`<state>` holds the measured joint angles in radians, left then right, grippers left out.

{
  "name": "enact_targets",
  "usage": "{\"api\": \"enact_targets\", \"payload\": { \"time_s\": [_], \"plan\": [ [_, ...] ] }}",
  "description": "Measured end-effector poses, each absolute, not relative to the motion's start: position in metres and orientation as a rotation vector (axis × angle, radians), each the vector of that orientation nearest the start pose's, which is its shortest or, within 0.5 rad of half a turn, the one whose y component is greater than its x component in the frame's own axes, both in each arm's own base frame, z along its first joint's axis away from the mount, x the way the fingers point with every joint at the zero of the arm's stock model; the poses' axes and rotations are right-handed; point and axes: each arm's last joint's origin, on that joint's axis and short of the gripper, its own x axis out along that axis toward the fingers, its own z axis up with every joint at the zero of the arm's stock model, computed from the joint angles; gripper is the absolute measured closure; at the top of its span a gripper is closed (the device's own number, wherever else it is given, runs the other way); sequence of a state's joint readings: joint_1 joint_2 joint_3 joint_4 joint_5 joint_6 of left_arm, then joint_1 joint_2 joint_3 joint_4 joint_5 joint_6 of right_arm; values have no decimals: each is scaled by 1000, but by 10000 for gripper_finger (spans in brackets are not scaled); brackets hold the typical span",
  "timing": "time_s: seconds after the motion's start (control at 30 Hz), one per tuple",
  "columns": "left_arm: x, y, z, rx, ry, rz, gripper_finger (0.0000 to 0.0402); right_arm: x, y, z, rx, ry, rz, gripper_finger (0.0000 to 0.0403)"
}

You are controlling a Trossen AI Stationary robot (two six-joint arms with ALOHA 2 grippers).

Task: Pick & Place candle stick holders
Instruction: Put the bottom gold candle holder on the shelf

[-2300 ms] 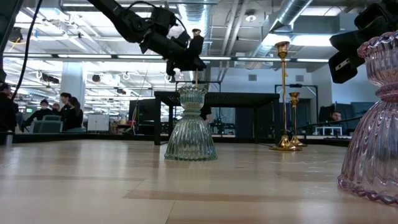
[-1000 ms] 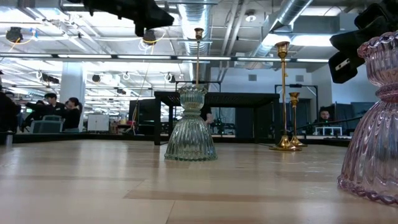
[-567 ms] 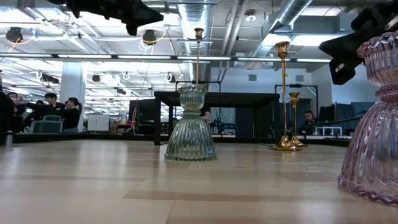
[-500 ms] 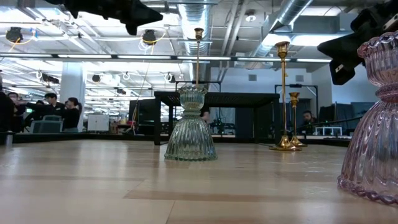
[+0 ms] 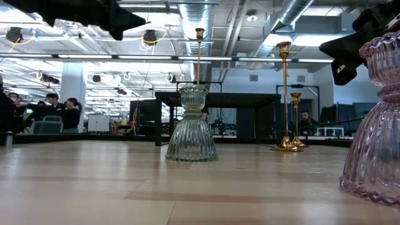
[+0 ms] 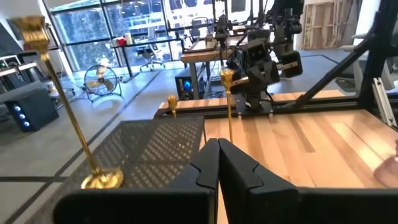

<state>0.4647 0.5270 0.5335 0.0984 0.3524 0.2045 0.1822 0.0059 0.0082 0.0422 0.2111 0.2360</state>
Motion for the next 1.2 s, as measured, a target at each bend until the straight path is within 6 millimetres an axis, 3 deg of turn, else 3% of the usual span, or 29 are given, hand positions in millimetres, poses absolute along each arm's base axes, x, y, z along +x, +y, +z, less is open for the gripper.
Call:
{"api": "enact_targets", "payload": {
  "time_s": [0.33,0.57,0.83,1.0,1.2],
  "plan": [
    [121,41,265,209,-23,57,397,96,12,170,151,-45,-29,403],
    [123,35,264,213,-39,7,396,99,8,168,80,-23,-161,394],
    [124,34,265,215,-48,-2,396,105,6,161,54,61,-299,294],
    [124,34,265,216,-50,-1,395,109,6,164,114,20,-301,230],
    [124,34,265,216,-50,-1,395,112,4,164,113,20,-394,184]
  ]
}}
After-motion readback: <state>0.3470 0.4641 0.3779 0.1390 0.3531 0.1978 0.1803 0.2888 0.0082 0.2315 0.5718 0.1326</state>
